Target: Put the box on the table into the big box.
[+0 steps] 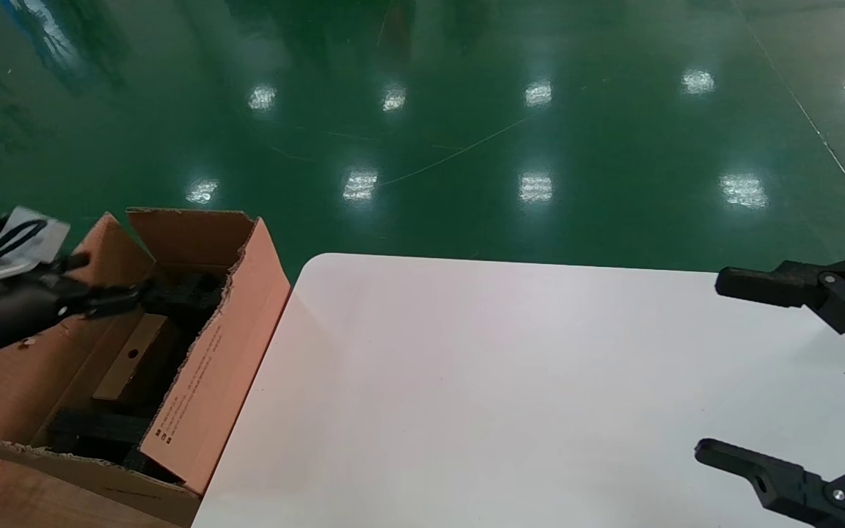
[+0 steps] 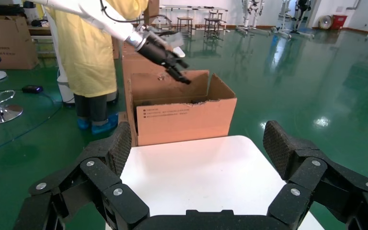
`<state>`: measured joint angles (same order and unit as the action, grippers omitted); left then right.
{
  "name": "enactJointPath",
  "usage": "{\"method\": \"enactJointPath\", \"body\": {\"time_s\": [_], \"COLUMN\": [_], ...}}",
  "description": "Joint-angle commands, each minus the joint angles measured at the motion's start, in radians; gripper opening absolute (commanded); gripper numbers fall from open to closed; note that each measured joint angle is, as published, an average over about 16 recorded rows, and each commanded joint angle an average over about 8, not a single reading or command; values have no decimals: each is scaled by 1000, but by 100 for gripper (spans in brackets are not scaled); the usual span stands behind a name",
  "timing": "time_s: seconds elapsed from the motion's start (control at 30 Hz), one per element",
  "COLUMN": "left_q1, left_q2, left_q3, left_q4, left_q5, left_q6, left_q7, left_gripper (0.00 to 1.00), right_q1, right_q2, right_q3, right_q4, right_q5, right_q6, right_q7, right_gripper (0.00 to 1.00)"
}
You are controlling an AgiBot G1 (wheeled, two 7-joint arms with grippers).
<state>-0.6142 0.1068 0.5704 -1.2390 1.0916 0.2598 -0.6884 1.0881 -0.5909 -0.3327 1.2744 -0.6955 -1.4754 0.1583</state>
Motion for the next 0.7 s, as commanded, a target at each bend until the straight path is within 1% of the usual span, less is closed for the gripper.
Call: {"method": "enactJointPath", "body": {"time_s": [0.03, 0.3, 0.5, 0.7], "left_q1": [-21, -86, -111, -145], "left_q2": [-3, 58, 89, 129], "left_q3": [-20, -86, -107, -125], "left_q4": [-48, -110, -115, -111], "left_q5": [1, -62, -85, -111], "left_q6": [9, 137, 198, 295], "left_q7": [20, 100, 125, 161], "left_gripper": [100, 100, 100, 100], "right_q1": [0, 0, 0, 0], "right_q2": [0, 0, 0, 0], "right_q3": [0, 0, 0, 0], "right_q4": [0, 0, 0, -1], "right_q5": [0, 0, 0, 0], "right_q6": [0, 0, 0, 0], "right_q7": [0, 0, 0, 0], "right_gripper": [100, 100, 100, 100]}}
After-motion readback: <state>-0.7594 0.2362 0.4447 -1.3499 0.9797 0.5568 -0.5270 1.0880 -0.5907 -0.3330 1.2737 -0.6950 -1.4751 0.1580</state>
